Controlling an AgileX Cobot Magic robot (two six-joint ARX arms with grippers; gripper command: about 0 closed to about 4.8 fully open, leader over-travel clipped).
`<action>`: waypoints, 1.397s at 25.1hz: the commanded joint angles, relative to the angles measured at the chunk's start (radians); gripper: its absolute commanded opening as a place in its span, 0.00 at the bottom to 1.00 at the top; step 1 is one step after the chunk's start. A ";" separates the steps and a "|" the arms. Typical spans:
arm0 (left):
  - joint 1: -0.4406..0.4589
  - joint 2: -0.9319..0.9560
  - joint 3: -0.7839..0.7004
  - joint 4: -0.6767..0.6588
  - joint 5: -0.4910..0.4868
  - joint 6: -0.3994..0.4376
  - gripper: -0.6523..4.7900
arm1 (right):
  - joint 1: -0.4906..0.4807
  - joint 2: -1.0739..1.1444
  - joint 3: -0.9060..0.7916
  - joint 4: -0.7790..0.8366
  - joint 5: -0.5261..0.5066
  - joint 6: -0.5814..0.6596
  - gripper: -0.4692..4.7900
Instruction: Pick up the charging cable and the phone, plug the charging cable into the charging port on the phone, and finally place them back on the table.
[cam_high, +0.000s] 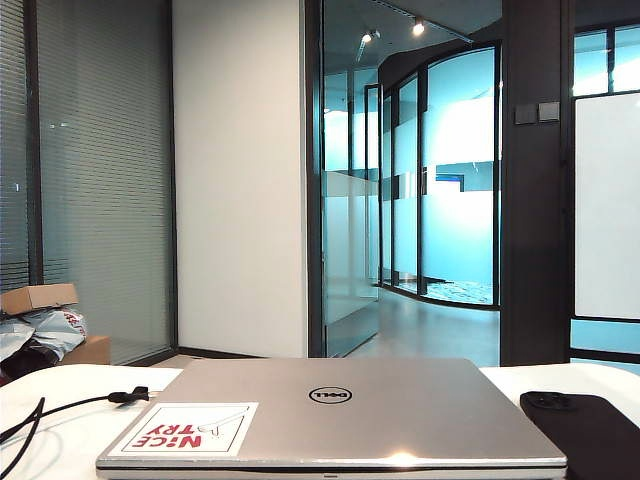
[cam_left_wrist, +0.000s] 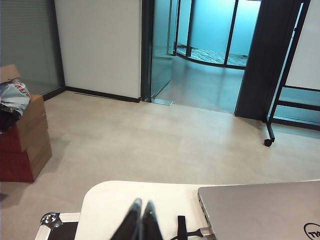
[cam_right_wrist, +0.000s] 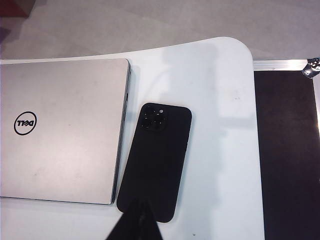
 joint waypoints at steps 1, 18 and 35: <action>-0.001 0.001 0.000 0.012 0.002 -0.005 0.11 | 0.001 -0.003 0.003 0.012 -0.001 0.000 0.08; -0.001 0.001 0.000 0.013 0.002 -0.005 0.11 | 0.001 -0.003 0.003 0.012 -0.001 0.000 0.08; -0.001 0.001 0.000 0.013 0.002 -0.005 0.11 | 0.001 -0.487 -0.470 0.758 0.272 -0.193 0.08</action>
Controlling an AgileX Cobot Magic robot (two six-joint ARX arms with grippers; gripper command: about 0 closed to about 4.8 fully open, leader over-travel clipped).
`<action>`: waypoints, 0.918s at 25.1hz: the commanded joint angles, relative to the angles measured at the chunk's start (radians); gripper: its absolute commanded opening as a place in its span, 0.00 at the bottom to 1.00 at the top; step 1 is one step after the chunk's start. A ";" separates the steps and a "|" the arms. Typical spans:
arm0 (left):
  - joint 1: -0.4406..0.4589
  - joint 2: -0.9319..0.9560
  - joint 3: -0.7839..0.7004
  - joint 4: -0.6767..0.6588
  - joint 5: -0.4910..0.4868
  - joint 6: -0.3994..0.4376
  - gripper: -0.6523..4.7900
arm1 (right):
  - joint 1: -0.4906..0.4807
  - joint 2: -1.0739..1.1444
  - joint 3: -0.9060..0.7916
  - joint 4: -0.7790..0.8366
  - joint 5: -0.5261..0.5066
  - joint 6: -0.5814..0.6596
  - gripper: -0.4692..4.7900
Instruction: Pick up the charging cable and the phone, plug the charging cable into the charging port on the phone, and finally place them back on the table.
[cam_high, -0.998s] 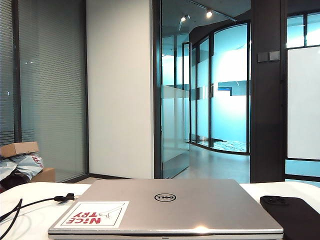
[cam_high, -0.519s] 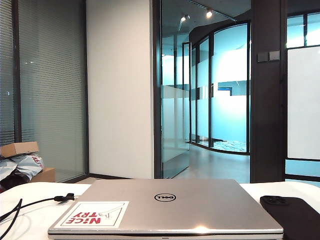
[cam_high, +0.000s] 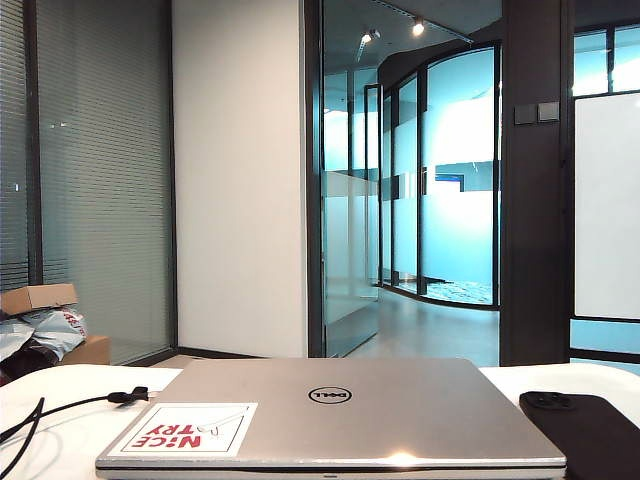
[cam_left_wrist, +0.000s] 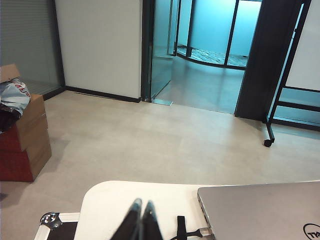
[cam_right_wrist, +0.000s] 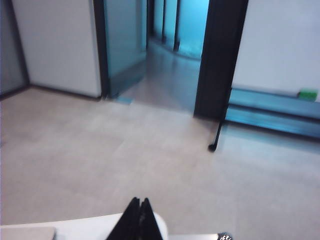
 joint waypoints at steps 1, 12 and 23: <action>-0.001 0.001 0.000 0.013 0.002 -0.003 0.11 | 0.000 -0.124 -0.093 0.008 0.005 -0.018 0.08; -0.001 0.001 0.000 0.013 0.002 -0.003 0.11 | 0.000 -0.385 -0.274 -0.130 -0.011 -0.016 0.08; -0.001 0.001 0.000 0.013 0.002 -0.003 0.11 | -0.038 -0.385 -0.295 -0.026 -0.089 -0.001 0.08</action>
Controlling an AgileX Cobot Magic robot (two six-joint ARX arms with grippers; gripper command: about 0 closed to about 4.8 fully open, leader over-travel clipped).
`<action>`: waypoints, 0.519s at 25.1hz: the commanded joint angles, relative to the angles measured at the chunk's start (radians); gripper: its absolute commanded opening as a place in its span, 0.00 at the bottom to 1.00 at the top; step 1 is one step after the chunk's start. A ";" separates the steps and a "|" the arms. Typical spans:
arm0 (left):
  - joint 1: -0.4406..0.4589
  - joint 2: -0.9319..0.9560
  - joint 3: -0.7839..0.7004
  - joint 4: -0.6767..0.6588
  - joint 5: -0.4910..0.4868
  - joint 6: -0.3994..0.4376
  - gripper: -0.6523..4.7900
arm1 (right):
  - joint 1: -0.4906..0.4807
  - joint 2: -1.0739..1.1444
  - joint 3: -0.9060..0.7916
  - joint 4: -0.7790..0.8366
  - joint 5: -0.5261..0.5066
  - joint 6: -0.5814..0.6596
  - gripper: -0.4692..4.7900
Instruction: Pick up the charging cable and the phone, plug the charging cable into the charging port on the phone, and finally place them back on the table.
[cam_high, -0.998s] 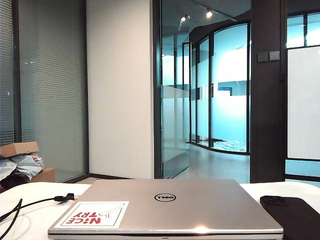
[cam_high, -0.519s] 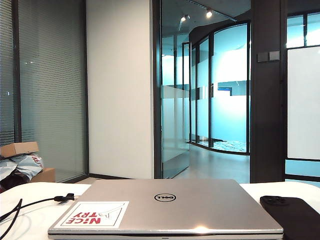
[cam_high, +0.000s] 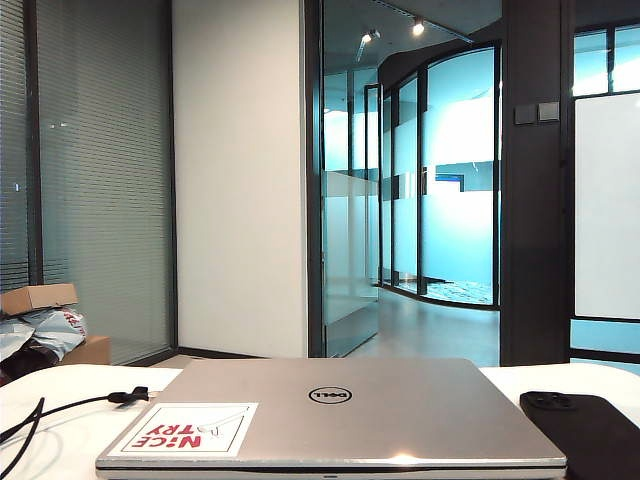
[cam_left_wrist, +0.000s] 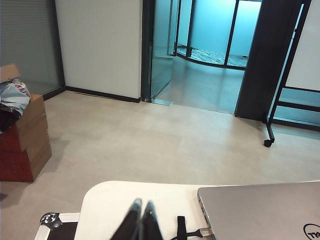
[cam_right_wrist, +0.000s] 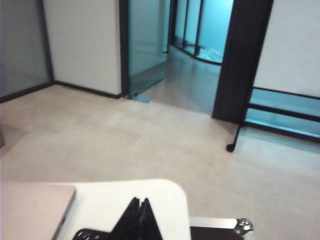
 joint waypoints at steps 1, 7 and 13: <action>-0.001 0.002 0.000 0.013 0.002 -0.003 0.11 | -0.027 -0.002 -0.006 0.059 0.003 0.003 0.08; -0.001 0.002 0.000 0.013 0.002 -0.003 0.11 | -0.034 -0.002 -0.006 0.064 0.032 0.018 0.08; -0.001 0.002 0.000 0.013 0.002 -0.003 0.11 | -0.034 -0.002 -0.006 0.056 0.033 0.101 0.08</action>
